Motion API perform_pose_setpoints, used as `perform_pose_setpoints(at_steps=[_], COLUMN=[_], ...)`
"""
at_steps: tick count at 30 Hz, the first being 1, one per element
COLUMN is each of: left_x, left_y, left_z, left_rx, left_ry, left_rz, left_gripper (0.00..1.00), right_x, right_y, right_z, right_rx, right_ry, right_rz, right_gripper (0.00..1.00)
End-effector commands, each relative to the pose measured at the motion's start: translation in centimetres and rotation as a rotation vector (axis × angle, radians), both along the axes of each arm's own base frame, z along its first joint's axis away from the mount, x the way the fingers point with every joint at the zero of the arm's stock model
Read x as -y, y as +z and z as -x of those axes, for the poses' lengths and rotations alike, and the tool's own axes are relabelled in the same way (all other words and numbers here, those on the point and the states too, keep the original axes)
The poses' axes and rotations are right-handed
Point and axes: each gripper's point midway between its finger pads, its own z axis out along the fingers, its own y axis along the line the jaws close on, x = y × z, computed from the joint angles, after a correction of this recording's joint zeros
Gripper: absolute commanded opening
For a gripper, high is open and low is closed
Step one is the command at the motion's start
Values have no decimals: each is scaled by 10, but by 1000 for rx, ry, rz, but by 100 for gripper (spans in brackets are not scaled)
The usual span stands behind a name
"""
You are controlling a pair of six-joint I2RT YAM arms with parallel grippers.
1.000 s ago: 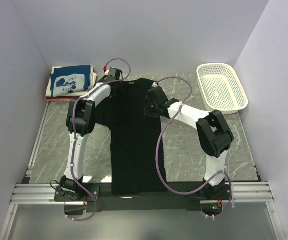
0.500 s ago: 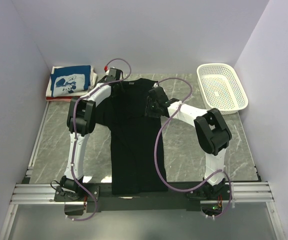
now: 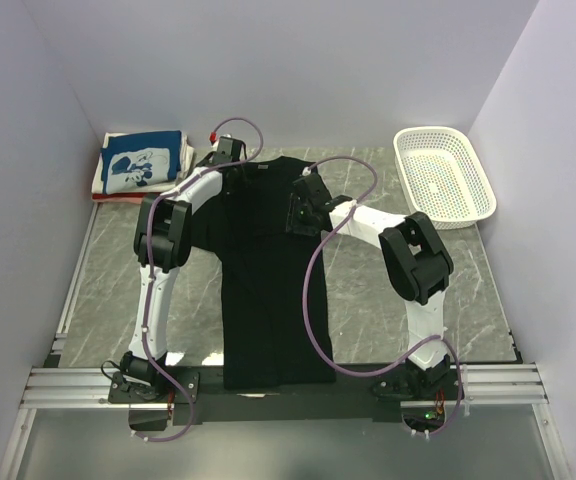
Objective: Fold and stack the t-shirts
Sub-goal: Fold the tshirt
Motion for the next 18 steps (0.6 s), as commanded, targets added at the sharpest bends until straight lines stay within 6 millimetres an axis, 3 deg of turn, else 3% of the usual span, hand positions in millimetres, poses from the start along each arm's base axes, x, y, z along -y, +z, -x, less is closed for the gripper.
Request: perform_pose_setpoints(at_steps=[1,12,13,15,18], left_x=[6,4,2,-4,-12], left_y=[31,64,67,68,66], left_z=[-5,-6,-4,-3,3], left_rx=[65,117,114,108,92], left_ry=[-16,-14,-13,11,27], left_rz=[25,26,19,-8,-38], left_gripper=[1,0,3,19,31], right_x=[-4,-4,-5,-5,-6], right_y=[14,4,6,4,3], right_z=[-14,-18,-19,-19,-18], right_rx=[50,41,47,43,43], right_ry=[5,0,3,9,10], right_rz=[-10,15,16,24,24], right_gripper=[43,44,44,45,45])
